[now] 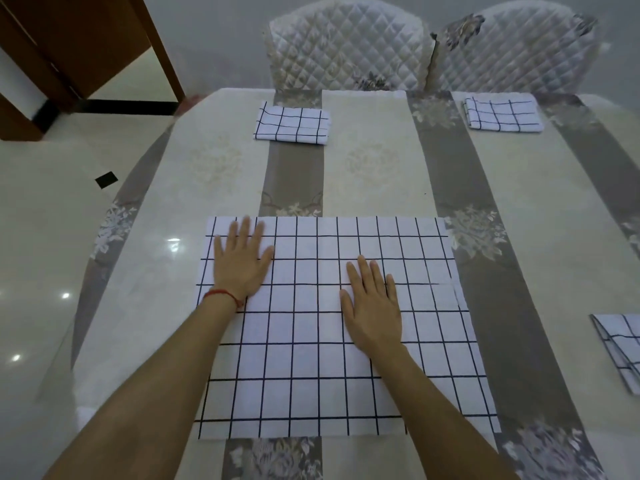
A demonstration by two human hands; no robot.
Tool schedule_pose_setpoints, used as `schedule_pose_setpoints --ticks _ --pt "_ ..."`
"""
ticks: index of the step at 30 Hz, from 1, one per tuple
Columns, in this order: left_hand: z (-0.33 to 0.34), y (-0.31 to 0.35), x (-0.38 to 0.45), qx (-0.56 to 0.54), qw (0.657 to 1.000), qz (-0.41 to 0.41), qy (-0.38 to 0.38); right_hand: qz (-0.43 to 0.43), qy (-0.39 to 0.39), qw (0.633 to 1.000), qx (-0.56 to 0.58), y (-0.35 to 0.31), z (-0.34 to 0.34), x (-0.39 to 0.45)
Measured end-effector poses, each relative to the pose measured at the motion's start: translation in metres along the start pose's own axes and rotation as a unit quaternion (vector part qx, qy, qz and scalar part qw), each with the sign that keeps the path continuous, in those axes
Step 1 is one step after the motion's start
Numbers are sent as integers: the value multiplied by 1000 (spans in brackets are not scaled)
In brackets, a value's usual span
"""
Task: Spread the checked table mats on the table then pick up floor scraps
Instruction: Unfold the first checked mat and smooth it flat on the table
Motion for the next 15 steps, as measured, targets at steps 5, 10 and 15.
schedule_pose_setpoints --ticks 5,10,15 --pt "3 44 -37 -34 998 26 55 5 -5 1000 -1 0 0 0" --pt "54 107 -104 -28 992 119 -36 2 -20 1000 -15 -1 0 0" --pt "46 51 -106 22 996 85 -3 3 -9 1000 2 -1 -2 0"
Point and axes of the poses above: each hand's wrist, its own x-axis towards the middle knuckle, its own z-axis out of the palm, y = z × x, the point moved 6 cm from there along x, towards the middle knuckle, and after that the axes turned 11 degrees about -x, right-handed, at the moved point
